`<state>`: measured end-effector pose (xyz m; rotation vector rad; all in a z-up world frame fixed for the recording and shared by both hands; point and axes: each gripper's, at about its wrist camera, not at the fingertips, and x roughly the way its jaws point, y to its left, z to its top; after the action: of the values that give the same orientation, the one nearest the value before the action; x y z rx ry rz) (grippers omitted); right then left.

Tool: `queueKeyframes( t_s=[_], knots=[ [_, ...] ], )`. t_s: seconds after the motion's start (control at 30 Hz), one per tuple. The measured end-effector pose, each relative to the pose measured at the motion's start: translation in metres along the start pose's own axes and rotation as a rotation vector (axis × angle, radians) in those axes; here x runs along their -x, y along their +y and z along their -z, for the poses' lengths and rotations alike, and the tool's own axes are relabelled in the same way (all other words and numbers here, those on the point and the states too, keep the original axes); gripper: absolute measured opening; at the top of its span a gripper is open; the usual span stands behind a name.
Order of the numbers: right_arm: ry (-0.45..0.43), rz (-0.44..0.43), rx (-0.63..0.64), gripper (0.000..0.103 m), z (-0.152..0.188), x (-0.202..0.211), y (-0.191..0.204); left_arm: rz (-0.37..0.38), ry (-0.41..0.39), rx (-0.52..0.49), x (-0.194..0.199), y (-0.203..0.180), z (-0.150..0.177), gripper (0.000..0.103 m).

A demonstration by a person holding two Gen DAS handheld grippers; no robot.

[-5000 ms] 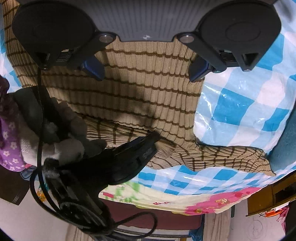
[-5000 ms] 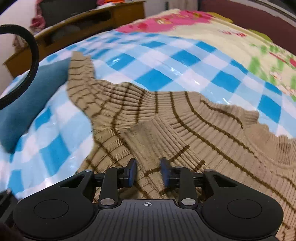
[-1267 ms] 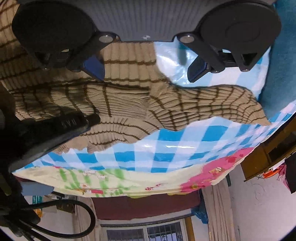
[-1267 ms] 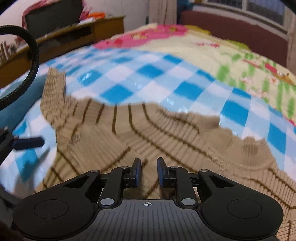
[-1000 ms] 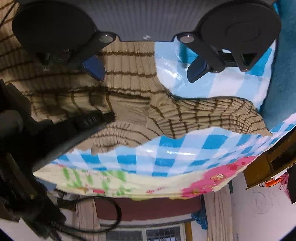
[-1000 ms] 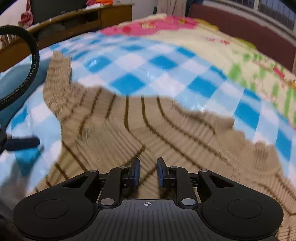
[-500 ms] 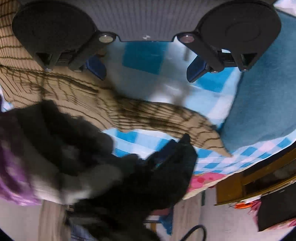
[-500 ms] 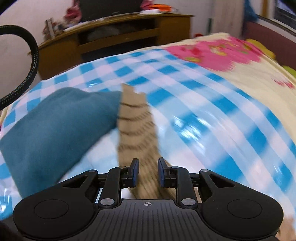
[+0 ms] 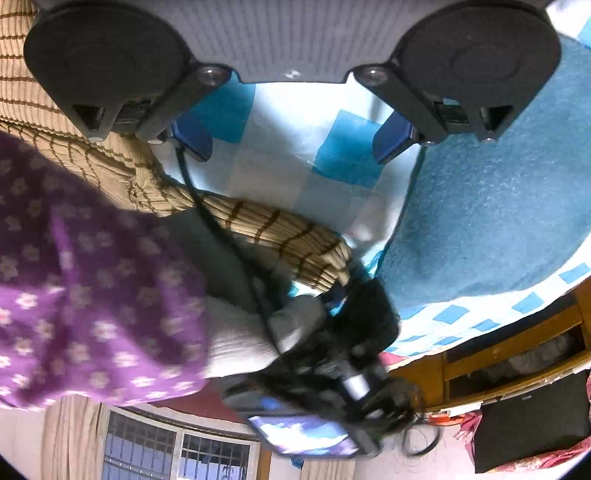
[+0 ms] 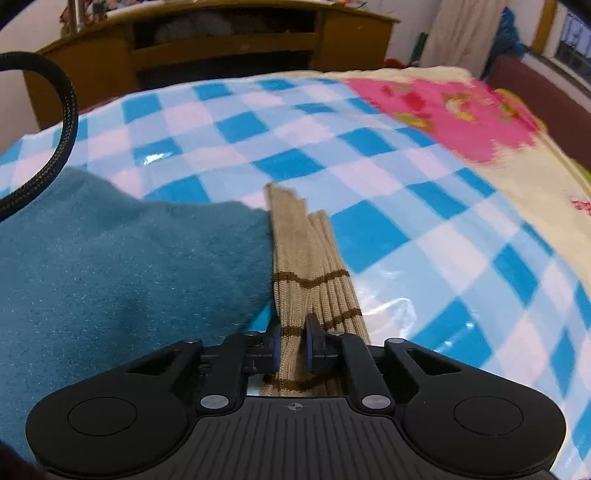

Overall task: Fold small clothes
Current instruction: 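Grasp the other sleeve cuff with the right tool and lift it, then fold the held sleeve across the chest and open the right tool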

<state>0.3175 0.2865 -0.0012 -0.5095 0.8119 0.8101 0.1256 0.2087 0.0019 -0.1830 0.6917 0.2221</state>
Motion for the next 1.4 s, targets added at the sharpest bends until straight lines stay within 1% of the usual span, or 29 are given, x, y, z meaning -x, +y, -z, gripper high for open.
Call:
queueKeyframes(
  t_s=[0.07, 0.13, 0.23, 0.3, 0.37, 0.43, 0.5, 0.57, 0.63, 0.67, 0.7, 0.73, 0.77, 0.83, 0.87, 0.9, 0.93, 0.97, 1.07, 1.17, 1.2, 1.27, 1.3, 1.4],
  knots=[
    [-0.035, 0.016, -0.03, 0.009, 0.003, 0.018, -0.013, -0.001, -0.001, -0.012, 0.002, -0.005, 0.0, 0.099],
    [-0.081, 0.001, -0.107, 0.009, 0.008, 0.046, -0.037, 0.005, -0.007, -0.023, 0.006, -0.011, -0.002, 0.099],
    [-0.182, -0.033, -0.234, 0.009, 0.022, 0.103, -0.08, 0.023, -0.035, -0.053, 0.014, -0.026, -0.005, 0.099],
    [-0.274, -0.051, -0.331, 0.009, 0.042, 0.151, -0.113, 0.042, -0.054, -0.082, 0.022, -0.038, -0.008, 0.099],
    [-0.349, -0.076, -0.429, 0.009, 0.068, 0.196, -0.14, 0.064, -0.085, -0.121, 0.03, -0.054, -0.012, 0.099],
    [-0.415, -0.078, -0.513, 0.009, 0.102, 0.236, -0.164, 0.083, -0.104, -0.165, 0.033, -0.07, -0.013, 0.099],
    [-0.465, -0.057, -0.597, 0.009, 0.145, 0.272, -0.186, 0.107, -0.108, -0.206, 0.035, -0.088, -0.013, 0.099],
    [-0.497, -0.013, -0.692, 0.009, 0.195, 0.301, -0.206, 0.14, -0.108, -0.251, 0.033, -0.108, -0.012, 0.099],
    [-0.512, 0.022, -0.787, 0.009, 0.243, 0.317, -0.223, 0.17, -0.1, -0.293, 0.028, -0.13, -0.009, 0.099],
    [-0.507, 0.069, -0.83, 0.009, 0.272, 0.321, -0.23, 0.185, -0.085, -0.321, 0.022, -0.141, -0.006, 0.099],
    [-0.499, 0.101, -0.862, 0.009, 0.292, 0.321, -0.234, 0.189, -0.074, -0.346, 0.016, -0.15, -0.004, 0.099],
    [-0.487, 0.122, -0.899, 0.009, 0.316, 0.317, -0.239, 0.186, -0.06, -0.378, 0.009, -0.16, 0.0, 0.099],
    [-0.461, 0.125, -0.934, 0.009, 0.341, 0.308, -0.244, 0.18, -0.034, -0.413, 0.001, -0.17, 0.005, 0.099],
    [-0.361, 0.121, -1.015, 0.012, 0.377, 0.281, -0.245, 0.169, 0.015, -0.476, -0.01, -0.184, 0.015, 0.099],
    [-0.305, 0.112, -1.041, 0.014, 0.391, 0.267, -0.245, 0.158, 0.029, -0.496, -0.013, -0.187, 0.019, 0.099],
    [-0.271, 0.109, -1.063, 0.015, 0.402, 0.259, -0.243, 0.144, 0.035, -0.511, -0.014, -0.19, 0.022, 0.099],
    [-0.257, 0.104, -1.086, 0.015, 0.41, 0.254, -0.243, 0.129, 0.039, -0.524, -0.016, -0.19, 0.025, 0.099],
    [-0.264, 0.084, -1.11, 0.016, 0.416, 0.251, -0.243, 0.119, 0.041, -0.53, -0.017, -0.189, 0.026, 0.099],
    [-0.33, 0.056, -1.168, 0.016, 0.424, 0.257, -0.248, 0.105, 0.028, -0.518, -0.015, -0.186, 0.023, 0.099],
    [-0.384, 0.074, -1.201, 0.019, 0.426, 0.267, -0.257, 0.115, -0.014, -0.477, -0.009, -0.179, 0.014, 0.099],
    [-0.398, 0.08, -1.205, 0.019, 0.431, 0.274, -0.26, 0.12, -0.029, -0.458, -0.006, -0.177, 0.011, 0.099],
    [-0.408, 0.082, -1.182, 0.019, 0.424, 0.274, -0.262, 0.132, -0.059, -0.412, -0.005, -0.176, 0.0, 0.099],
    [-0.411, 0.086, -1.17, 0.019, 0.427, 0.277, -0.262, 0.136, -0.071, -0.392, -0.007, -0.177, -0.005, 0.099],
    [-0.41, 0.049, -1.123, 0.019, 0.417, 0.273, -0.258, 0.13, -0.066, -0.368, -0.019, -0.183, -0.015, 0.099]
  ],
)
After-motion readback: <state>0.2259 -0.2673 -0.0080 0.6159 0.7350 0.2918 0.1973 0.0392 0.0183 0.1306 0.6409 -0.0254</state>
